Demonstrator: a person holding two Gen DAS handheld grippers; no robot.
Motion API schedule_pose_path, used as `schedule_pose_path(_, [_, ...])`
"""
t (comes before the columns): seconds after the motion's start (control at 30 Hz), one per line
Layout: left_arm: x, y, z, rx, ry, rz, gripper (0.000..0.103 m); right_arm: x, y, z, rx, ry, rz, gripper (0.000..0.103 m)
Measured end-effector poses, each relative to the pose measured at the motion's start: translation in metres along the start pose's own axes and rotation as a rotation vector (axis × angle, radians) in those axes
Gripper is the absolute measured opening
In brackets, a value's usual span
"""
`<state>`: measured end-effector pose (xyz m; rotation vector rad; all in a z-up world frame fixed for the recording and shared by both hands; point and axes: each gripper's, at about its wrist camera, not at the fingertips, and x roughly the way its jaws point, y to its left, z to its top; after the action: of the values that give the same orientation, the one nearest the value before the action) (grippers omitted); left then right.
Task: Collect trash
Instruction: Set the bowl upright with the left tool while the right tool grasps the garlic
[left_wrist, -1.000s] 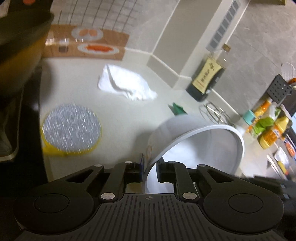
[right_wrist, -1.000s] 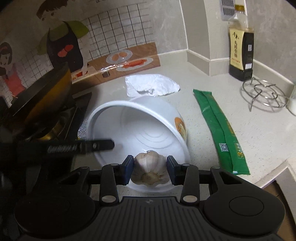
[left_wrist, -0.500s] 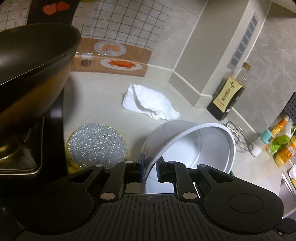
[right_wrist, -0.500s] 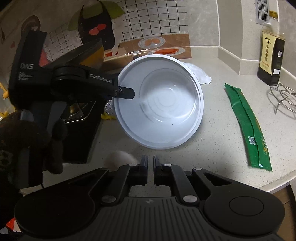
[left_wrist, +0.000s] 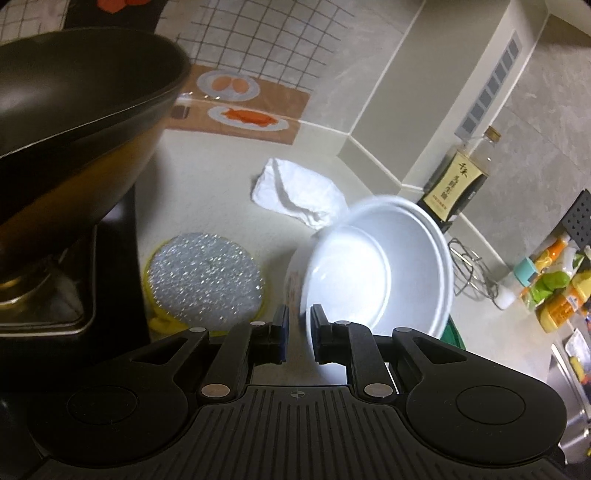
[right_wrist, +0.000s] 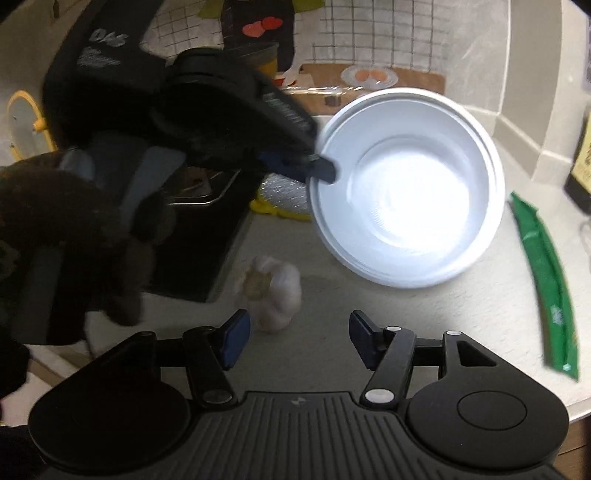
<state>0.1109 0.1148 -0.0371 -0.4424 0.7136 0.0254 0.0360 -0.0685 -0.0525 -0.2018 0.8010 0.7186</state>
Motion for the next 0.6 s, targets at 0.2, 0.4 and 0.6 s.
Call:
schedule_pose_path(0.2, [-0.011, -0.003, 0.009, -0.025, 0.000, -0.071, 0.013, -0.001, -0.009, 0.004, 0.063, -0.009, 0.016, 0.060])
schedule_pose_path(0.4, [-0.008, -0.005, 0.011, -0.014, 0.022, -0.054, 0.013, 0.019, 0.014, 0.009, 0.010, -0.001, 0.054, 0.062])
schedule_pose_path(0.6, [-0.012, 0.007, 0.008, -0.040, 0.028, -0.070, 0.015, 0.040, 0.028, 0.011, -0.028, 0.005, 0.029, 0.062])
